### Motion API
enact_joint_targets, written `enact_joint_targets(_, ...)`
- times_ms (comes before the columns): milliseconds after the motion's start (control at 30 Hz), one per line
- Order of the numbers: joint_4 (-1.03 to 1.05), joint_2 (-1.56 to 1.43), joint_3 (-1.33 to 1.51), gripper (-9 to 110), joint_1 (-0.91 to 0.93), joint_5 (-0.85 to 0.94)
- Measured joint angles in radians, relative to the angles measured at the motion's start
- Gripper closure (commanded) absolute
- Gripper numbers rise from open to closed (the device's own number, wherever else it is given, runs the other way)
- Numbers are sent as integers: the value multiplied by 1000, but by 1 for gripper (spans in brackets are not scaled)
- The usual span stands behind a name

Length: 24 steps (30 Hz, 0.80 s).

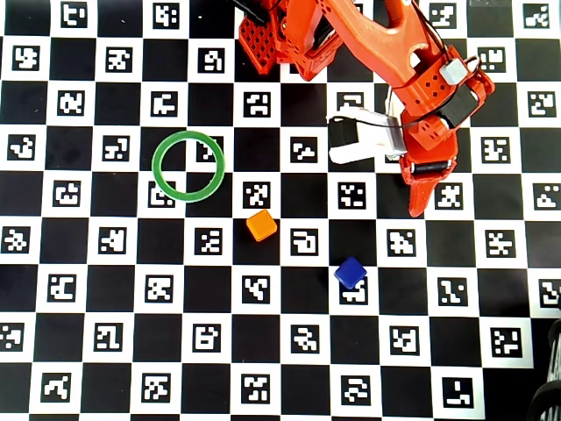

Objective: Grab the red cube then put it in the green circle then put the blue cube on top and finally the orange cube on top

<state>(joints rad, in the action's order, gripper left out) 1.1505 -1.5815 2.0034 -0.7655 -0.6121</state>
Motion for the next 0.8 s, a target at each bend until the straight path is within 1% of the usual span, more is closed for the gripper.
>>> enact_joint_targets(300, -69, 57, 14, 51, -14, 0)
enact_joint_targets(367, -77, 64, 14, 53, -14, 6)
enact_joint_targets(800, -110, 92, 14, 53, -14, 190)
